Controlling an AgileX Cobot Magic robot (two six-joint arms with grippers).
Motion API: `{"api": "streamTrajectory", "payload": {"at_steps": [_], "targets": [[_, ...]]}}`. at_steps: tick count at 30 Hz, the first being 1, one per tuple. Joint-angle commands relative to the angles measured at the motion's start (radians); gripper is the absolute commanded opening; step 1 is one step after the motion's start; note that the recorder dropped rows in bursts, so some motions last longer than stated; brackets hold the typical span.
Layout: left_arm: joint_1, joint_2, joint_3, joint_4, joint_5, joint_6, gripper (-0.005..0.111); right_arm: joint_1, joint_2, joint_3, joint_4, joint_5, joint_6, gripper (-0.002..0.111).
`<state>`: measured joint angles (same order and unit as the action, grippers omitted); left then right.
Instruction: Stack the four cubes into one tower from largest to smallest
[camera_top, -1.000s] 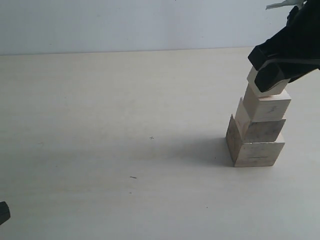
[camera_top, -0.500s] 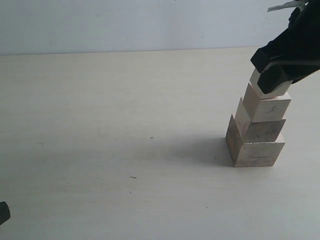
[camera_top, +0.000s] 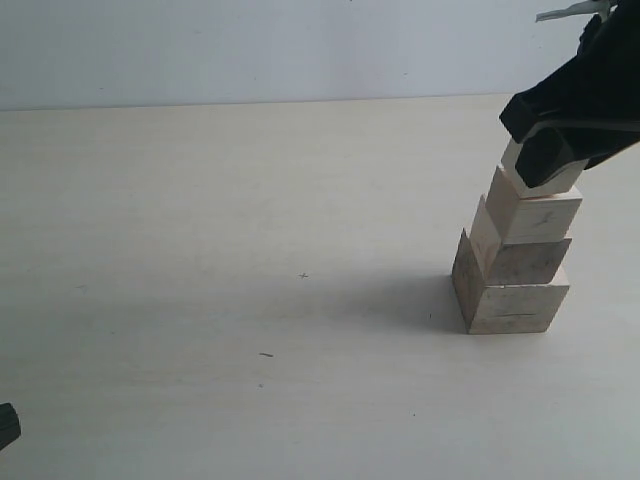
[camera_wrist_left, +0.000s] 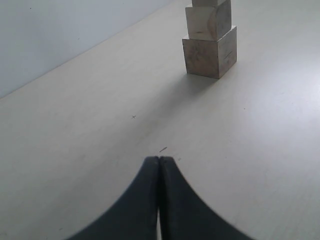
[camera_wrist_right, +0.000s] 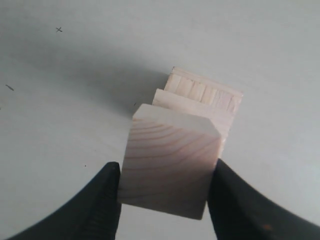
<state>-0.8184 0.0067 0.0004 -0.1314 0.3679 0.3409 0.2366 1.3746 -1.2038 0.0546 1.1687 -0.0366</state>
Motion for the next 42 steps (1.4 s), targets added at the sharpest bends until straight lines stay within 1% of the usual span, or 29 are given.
{"api": "streamTrajectory", "payload": {"at_steps": [1, 8, 17, 24, 42], "targets": [[0.002, -0.007, 0.0, -0.003, -0.006, -0.004, 0.0, -0.004, 0.001, 0.001, -0.012, -0.009, 0.015, 0.015], [0.002, -0.007, 0.0, -0.003, -0.006, -0.004, 0.0, -0.004, 0.001, 0.001, -0.063, -0.007, 0.069, 0.015], [0.002, -0.007, 0.0, -0.003, -0.006, -0.004, 0.0, -0.004, 0.001, 0.001, -0.055, -0.009, 0.065, 0.015], [0.002, -0.007, 0.0, -0.003, -0.006, -0.004, 0.0, -0.004, 0.001, 0.001, 0.0, -0.011, 0.013, 0.015], [0.002, -0.007, 0.0, -0.003, -0.006, -0.004, 0.0, -0.004, 0.001, 0.001, -0.003, 0.001, -0.025, 0.015]]}}
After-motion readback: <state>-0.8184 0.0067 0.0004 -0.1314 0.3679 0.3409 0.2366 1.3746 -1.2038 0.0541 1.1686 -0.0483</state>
